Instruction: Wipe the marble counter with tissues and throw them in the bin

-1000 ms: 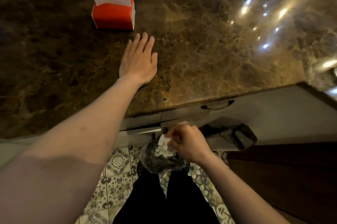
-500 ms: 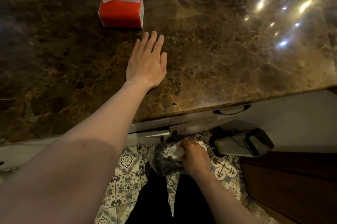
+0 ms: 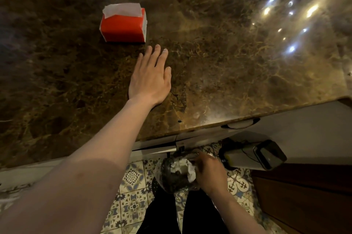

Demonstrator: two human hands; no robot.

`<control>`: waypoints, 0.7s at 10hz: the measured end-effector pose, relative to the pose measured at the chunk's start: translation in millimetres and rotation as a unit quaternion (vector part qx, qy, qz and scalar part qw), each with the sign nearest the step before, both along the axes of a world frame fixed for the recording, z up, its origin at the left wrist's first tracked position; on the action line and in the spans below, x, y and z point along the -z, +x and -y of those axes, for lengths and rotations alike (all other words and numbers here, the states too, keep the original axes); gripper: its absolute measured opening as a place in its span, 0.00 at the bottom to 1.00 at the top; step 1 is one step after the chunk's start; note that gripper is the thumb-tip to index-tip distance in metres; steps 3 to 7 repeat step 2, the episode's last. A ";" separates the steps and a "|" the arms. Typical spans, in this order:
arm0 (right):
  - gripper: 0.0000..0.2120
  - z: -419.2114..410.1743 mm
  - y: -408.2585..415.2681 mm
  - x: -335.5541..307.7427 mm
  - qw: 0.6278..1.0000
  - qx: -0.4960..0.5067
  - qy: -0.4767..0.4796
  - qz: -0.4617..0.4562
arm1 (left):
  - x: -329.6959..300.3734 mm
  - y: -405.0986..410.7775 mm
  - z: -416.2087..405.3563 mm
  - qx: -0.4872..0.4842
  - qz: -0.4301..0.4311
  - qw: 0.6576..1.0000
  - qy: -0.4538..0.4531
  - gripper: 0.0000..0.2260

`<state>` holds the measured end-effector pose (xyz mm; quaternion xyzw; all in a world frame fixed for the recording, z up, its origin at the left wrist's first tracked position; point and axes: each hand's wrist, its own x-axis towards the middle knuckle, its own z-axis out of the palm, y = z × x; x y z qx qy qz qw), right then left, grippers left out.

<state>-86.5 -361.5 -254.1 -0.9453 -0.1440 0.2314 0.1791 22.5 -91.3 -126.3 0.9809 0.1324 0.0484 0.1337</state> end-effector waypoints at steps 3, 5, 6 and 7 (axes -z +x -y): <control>0.14 2.4 29.4 -57.6 0.981 0.002 0.113 0.158 | -5.4 0.8 1.4 -0.009 -0.001 1.000 -0.008 0.25; 0.14 2.4 29.4 -57.6 0.981 0.002 0.113 0.158 | -5.4 0.8 1.4 -0.009 -0.001 1.000 -0.008 0.25; 0.14 2.4 29.4 -57.6 0.981 0.002 0.113 0.158 | -5.4 0.8 1.4 -0.009 -0.001 1.000 -0.008 0.25; 0.14 2.4 29.4 -57.6 0.981 0.002 0.113 0.158 | -5.4 0.8 1.4 -0.009 -0.001 1.000 -0.008 0.25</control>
